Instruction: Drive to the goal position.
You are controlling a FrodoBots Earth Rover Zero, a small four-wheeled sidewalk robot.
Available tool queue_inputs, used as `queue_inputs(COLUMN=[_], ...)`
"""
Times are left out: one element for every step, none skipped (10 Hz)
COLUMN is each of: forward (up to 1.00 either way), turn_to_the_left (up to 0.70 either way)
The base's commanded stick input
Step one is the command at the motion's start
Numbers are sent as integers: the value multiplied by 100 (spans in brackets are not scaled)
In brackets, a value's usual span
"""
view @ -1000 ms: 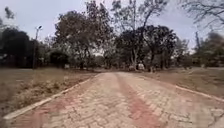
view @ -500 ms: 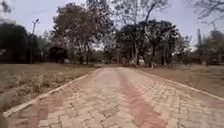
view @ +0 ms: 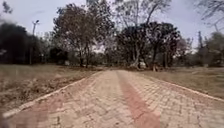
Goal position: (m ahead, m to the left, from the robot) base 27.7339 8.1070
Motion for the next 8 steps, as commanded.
queue_inputs(forward=[70,70,70,70,70,70,70,70], turn_to_the_left=[0,0,0,0,0,0,0,0])
